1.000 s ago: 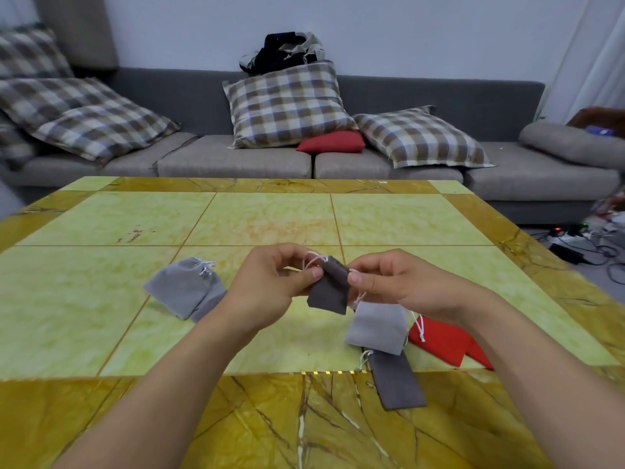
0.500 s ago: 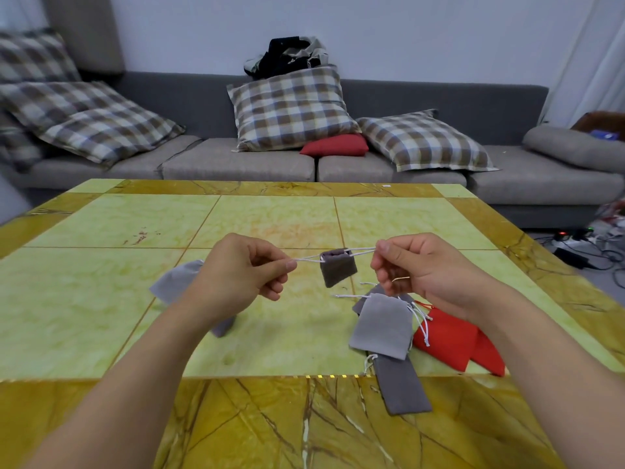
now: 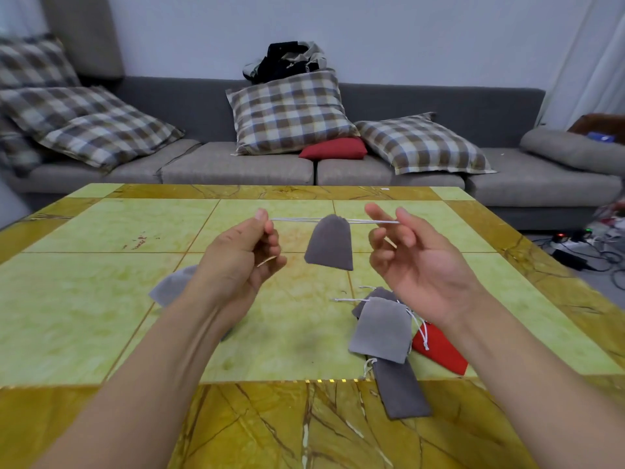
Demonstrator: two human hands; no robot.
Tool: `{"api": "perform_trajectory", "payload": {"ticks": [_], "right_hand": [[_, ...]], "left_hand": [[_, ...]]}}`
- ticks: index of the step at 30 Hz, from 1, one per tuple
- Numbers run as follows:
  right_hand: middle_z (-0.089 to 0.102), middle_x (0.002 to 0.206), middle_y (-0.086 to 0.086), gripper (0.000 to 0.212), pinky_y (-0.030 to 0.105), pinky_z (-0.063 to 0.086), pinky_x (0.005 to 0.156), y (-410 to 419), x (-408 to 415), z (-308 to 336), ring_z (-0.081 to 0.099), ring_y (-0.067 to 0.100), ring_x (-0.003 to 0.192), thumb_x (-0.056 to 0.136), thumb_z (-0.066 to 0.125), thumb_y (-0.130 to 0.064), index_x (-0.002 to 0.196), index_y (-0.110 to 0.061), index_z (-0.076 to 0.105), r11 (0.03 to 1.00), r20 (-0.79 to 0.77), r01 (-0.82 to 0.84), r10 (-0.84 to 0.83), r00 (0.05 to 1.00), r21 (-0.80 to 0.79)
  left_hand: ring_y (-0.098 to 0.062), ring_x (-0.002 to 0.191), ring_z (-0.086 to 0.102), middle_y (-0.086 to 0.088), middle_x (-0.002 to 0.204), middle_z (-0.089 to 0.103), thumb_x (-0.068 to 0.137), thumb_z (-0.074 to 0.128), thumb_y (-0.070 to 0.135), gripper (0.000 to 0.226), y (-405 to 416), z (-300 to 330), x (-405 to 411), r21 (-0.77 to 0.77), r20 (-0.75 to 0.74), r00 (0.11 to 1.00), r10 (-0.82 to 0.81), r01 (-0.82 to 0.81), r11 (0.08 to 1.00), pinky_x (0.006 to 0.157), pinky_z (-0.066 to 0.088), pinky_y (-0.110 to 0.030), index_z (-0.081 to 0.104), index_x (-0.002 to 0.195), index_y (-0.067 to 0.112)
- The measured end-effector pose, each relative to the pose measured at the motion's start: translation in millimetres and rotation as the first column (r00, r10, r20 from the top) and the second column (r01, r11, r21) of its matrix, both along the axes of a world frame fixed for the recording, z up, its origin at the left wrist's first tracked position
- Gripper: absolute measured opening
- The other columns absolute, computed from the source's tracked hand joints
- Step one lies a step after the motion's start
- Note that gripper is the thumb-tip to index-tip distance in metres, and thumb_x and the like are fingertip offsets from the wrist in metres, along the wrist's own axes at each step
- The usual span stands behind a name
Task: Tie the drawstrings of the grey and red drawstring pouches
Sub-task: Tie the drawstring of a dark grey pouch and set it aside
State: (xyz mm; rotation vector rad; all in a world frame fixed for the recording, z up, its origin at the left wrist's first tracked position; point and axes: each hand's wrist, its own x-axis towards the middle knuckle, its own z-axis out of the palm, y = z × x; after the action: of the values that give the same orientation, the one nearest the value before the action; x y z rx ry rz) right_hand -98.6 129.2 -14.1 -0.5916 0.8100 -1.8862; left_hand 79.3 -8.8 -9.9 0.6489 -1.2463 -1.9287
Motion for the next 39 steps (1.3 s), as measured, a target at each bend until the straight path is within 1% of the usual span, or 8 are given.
{"api": "perform_trajectory", "payload": {"ticks": [2,5,8,12,19,25,33,39], "right_hand": [[0.073,0.094,0.002,0.044,0.019,0.042,0.051,-2,8,-4,0.058,0.010,0.065,0.097,0.051,-0.025,0.055,-0.013,0.045,1.000,0.117,-0.021,0.021,0.993,0.004],[0.062,0.073,0.002,0.049,0.018,0.041,0.051,-2,18,-4,0.054,0.012,0.059,0.096,0.052,-0.032,0.051,-0.017,0.040,0.998,0.191,-0.062,0.061,0.980,-0.002],[0.054,0.061,-0.001,0.043,0.017,0.041,0.045,-3,25,1,0.050,0.010,0.052,0.095,0.050,-0.038,0.057,-0.018,0.041,0.996,0.171,-0.089,0.091,0.981,-0.019],[0.036,0.056,-0.001,0.043,0.020,0.037,0.045,-1,25,6,0.033,0.012,0.050,0.098,0.048,-0.038,0.062,-0.016,0.040,0.997,0.032,-0.029,0.027,0.999,0.075],[0.044,0.060,0.004,0.036,0.021,0.038,0.047,2,30,5,0.037,0.014,0.054,0.090,0.057,-0.035,0.065,-0.011,0.049,0.992,-0.287,0.022,0.015,0.958,0.125],[0.069,0.081,0.008,0.016,0.019,0.030,0.048,4,34,0,0.045,0.009,0.059,0.080,0.067,-0.014,0.091,-0.005,0.075,0.997,-0.445,-0.008,0.043,0.894,0.080],[0.078,0.096,0.006,0.034,0.022,0.039,0.059,5,27,3,0.048,0.007,0.061,0.092,0.064,-0.010,0.124,-0.019,0.055,0.957,-0.605,0.289,-0.210,0.768,0.035],[0.079,0.086,0.006,0.038,0.023,0.056,0.080,7,35,10,0.074,0.011,0.085,0.083,0.071,-0.007,0.120,-0.014,0.062,0.958,-0.736,0.270,-0.254,0.627,-0.100]], "left_hand": [[-0.009,0.074,0.058,0.007,0.089,0.071,0.100,0.048,0.035,0.038,8,-2,-1,0.046,-0.107,0.989,-0.098,0.104,0.994,0.066,0.046,-0.024,0.055,0.065,0.021],[-0.012,0.081,0.056,0.001,0.120,0.070,0.096,0.047,0.038,0.035,20,-1,-3,0.108,-0.241,0.931,-0.274,0.306,0.946,0.076,0.037,-0.026,0.054,0.065,0.024],[-0.009,0.063,0.050,0.004,0.098,0.075,0.093,0.045,0.038,0.025,29,-1,-8,0.126,-0.227,0.916,-0.332,0.365,0.922,0.064,0.030,-0.025,0.048,0.073,0.023],[-0.009,0.051,0.033,0.006,0.059,0.044,0.095,0.045,0.031,0.026,29,-1,-10,0.109,-0.221,0.925,-0.308,0.338,0.935,0.049,0.030,-0.019,0.047,0.072,0.020],[-0.008,0.058,0.039,0.007,0.064,0.051,0.096,0.049,0.038,0.026,29,-9,-12,-0.017,-0.054,0.980,-0.193,0.193,0.981,0.058,0.034,-0.021,0.056,0.078,0.020],[-0.010,0.093,0.065,0.000,0.101,0.075,0.080,0.065,0.028,0.030,41,-13,-13,-0.266,0.028,0.982,-0.188,0.189,0.945,0.083,0.047,-0.025,0.072,0.108,0.018],[-0.014,0.086,0.066,-0.003,0.095,0.076,0.093,0.060,0.012,0.033,35,-15,-14,-0.221,0.023,0.995,-0.100,0.102,0.970,0.087,0.046,-0.033,0.057,0.125,0.021],[-0.007,0.067,0.052,0.005,0.078,0.069,0.093,0.061,0.018,0.012,41,-20,-16,-0.219,0.142,0.971,-0.193,0.221,0.950,0.069,0.040,-0.022,0.073,0.089,0.018]]}}
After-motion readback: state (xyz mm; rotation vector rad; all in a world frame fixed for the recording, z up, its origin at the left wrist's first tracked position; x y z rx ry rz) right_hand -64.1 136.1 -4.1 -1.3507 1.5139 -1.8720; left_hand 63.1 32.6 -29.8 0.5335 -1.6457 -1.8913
